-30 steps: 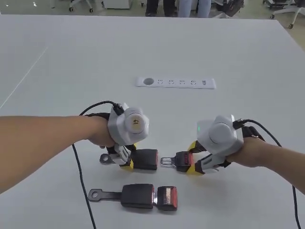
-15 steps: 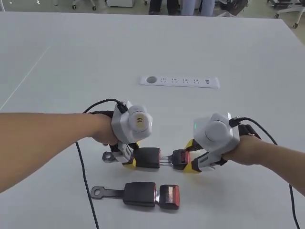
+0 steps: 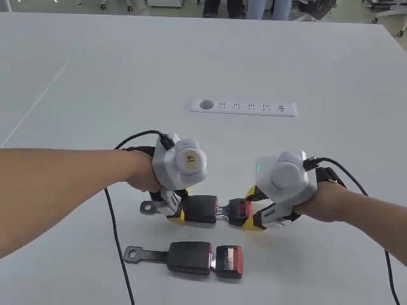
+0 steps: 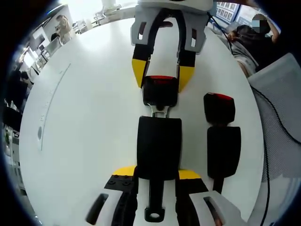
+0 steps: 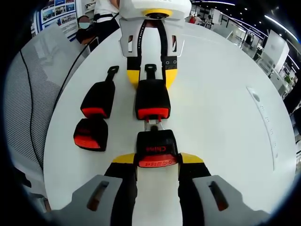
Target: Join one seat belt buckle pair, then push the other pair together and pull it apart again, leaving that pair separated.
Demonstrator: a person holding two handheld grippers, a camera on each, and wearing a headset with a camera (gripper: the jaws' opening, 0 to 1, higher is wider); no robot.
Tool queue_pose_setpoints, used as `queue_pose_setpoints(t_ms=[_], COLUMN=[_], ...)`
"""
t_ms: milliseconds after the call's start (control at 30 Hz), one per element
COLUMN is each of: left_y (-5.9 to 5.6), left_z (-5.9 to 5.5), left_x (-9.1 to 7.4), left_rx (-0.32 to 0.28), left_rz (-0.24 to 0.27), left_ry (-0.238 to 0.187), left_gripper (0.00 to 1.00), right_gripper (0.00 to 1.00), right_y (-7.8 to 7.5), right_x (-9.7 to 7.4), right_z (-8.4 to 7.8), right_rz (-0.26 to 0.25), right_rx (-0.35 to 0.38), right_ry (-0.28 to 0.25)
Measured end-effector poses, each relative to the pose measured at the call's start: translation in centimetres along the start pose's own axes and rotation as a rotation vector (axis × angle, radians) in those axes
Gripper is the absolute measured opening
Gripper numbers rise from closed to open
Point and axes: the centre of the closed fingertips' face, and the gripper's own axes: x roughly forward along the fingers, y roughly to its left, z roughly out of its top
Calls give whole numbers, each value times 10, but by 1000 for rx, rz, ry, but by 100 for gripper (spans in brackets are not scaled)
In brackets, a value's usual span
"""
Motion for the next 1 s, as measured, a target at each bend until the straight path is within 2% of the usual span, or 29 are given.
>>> queue_pose_setpoints(t_ms=[867,1000], left_y=[-1,0], left_z=[0,0], left_x=[0,1], left_rx=[1,2], left_rz=[4,3], left_ry=[-38,-33], left_gripper=[29,29], right_gripper=[30,30], right_y=[2,1], right_x=[2,4], right_z=[2,1], right_rz=[-1,2], right_rx=[25,42], right_ry=[18,19])
